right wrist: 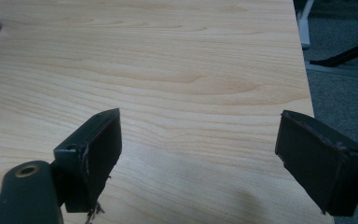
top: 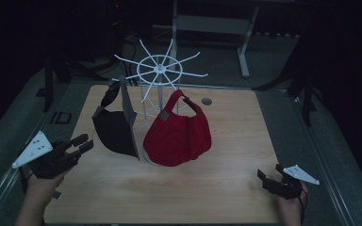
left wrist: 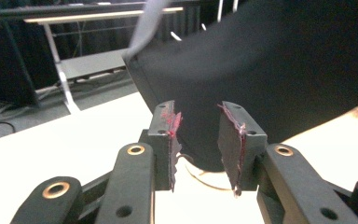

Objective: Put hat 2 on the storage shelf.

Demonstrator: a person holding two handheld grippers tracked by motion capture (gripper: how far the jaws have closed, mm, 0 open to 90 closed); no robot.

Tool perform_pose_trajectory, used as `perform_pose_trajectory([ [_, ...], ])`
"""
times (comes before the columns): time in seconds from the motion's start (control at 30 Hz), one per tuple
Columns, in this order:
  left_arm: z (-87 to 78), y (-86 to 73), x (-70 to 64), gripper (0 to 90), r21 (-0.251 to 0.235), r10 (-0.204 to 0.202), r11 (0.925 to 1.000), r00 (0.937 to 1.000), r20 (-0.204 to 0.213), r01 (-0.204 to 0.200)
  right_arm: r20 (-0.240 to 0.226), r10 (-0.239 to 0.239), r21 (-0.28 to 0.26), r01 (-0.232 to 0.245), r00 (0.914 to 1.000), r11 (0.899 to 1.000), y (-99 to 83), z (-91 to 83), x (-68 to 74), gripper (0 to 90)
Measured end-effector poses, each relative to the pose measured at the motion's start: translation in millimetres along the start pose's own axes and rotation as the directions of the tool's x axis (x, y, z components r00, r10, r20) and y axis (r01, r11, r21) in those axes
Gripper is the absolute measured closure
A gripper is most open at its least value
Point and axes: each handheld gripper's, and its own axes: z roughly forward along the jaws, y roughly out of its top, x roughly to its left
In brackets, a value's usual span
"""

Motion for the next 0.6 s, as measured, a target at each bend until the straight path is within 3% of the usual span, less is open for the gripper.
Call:
perform_pose_trajectory([
  [0.07, 2.4, -7.8, -1.2, 67.6, 0.015, 0.009, 0.9998, 0.9999, -0.004, -0.009, 0.0, 0.003, 0.001, -0.003, 1.0, 1.0, 0.0, -0.1, -0.1, 14.5],
  [0.43, 14.8, -50.6, -9.9, 66.0, 0.063, -0.02, 0.9978, 0.9993, 0.033, 0.018, 0.001, 0.0, 0.003, 0.0, 1.0, 1.0, 0.1, 0.2, 0.3, 14.4],
  [0.6, 24.2, -68.5, -17.0, 63.7, 0.112, -0.013, 0.9937, 0.9989, 0.044, 0.008, -0.001, 0.002, 0.0, -0.002, 1.0, 1.0, 0.0, 0.0, 0.1, 14.4],
])
